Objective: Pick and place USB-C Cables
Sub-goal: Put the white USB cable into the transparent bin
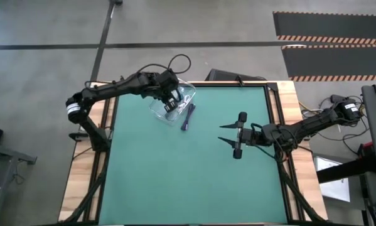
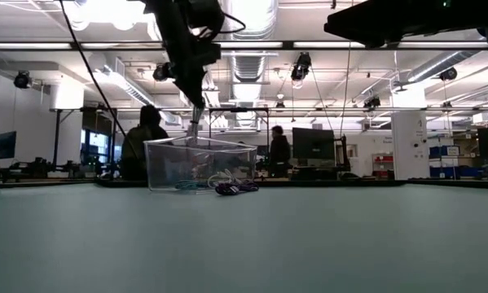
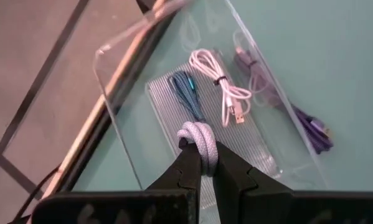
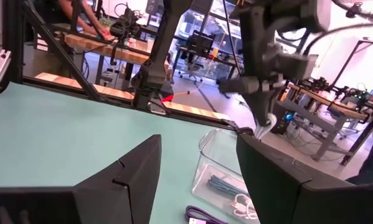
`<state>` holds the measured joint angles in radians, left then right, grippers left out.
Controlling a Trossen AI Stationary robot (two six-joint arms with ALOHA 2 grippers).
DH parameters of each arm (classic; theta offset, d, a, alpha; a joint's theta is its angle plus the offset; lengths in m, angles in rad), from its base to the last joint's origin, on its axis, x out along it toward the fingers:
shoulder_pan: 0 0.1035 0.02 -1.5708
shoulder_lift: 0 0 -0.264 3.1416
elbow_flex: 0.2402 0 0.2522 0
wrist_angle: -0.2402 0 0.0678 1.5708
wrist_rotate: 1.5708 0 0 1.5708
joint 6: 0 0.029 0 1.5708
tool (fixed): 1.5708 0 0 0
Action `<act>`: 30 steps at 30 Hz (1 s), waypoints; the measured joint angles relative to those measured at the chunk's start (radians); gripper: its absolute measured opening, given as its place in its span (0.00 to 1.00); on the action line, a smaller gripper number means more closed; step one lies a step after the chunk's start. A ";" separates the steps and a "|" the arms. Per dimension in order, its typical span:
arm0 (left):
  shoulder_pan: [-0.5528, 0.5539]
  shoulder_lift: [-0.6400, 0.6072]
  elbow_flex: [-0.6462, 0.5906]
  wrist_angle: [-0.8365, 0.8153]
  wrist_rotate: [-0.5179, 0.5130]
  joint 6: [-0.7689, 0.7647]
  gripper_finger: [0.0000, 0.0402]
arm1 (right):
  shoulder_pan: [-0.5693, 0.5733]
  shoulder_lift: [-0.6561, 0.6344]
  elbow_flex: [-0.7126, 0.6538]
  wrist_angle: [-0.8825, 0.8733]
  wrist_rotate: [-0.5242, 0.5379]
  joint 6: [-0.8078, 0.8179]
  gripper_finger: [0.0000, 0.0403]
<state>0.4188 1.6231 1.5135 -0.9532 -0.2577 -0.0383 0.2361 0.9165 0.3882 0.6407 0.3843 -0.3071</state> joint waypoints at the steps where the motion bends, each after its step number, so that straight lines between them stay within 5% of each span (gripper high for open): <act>1: 0.002 0.010 -0.001 -0.001 0.000 0.000 0.01 | 0.000 0.000 0.000 0.000 0.000 -0.001 0.50; 30: 0.047 0.154 -0.002 0.117 -0.039 0.072 0.04 | 0.000 0.001 0.000 0.000 0.000 -0.008 0.50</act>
<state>0.4656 1.7767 1.5116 -0.8358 -0.2966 0.0338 0.2363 0.9173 0.3882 0.6403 0.3843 -0.3149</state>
